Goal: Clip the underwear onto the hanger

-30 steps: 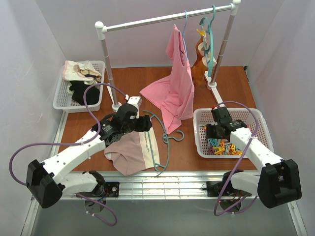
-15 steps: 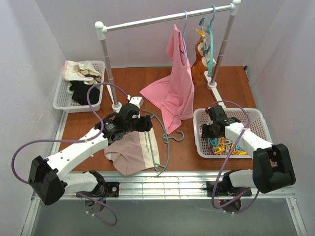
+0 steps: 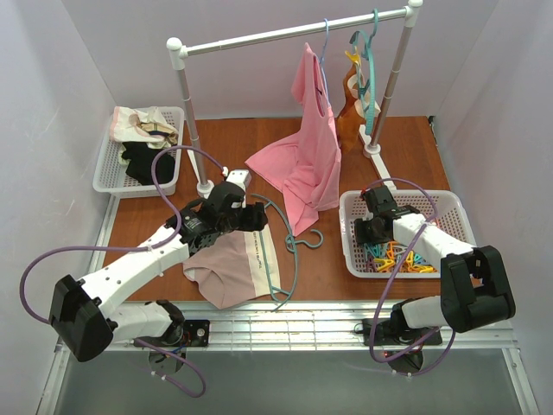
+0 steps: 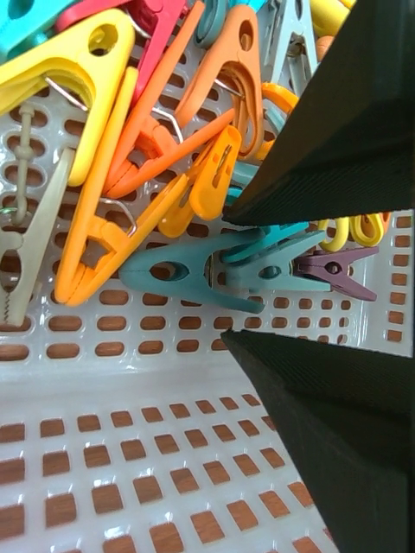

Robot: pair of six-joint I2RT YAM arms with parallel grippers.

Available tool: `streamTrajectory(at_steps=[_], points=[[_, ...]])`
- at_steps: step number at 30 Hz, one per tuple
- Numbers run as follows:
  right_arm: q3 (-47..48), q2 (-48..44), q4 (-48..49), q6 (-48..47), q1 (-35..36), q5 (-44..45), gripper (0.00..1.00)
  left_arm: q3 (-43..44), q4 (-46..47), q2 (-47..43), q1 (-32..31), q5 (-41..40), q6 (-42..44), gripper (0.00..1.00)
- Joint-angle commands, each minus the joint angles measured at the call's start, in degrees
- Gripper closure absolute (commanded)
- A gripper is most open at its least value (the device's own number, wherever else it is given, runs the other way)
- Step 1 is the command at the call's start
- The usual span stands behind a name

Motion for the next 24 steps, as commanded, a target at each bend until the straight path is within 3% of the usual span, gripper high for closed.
streamTrajectory(at_steps=[1, 11, 24], points=[[0.3, -0.3, -2.7, 1.4, -0.4, 1.9, 0.6, -0.8, 0.1, -2.3, 0.4, -0.5, -0.8, 0.17], [2.6, -2.3, -4.2, 3.1, -0.4, 5.5, 0.74, 0.3, 0.9, -2.4, 0.4, -0.9, -0.7, 0.17], [9.0, -5.9, -8.7, -1.0, -1.2, 0.8, 0.76, 1.7, 1.7, -1.4, 0.4, -0.2, 1.6, 0.17]])
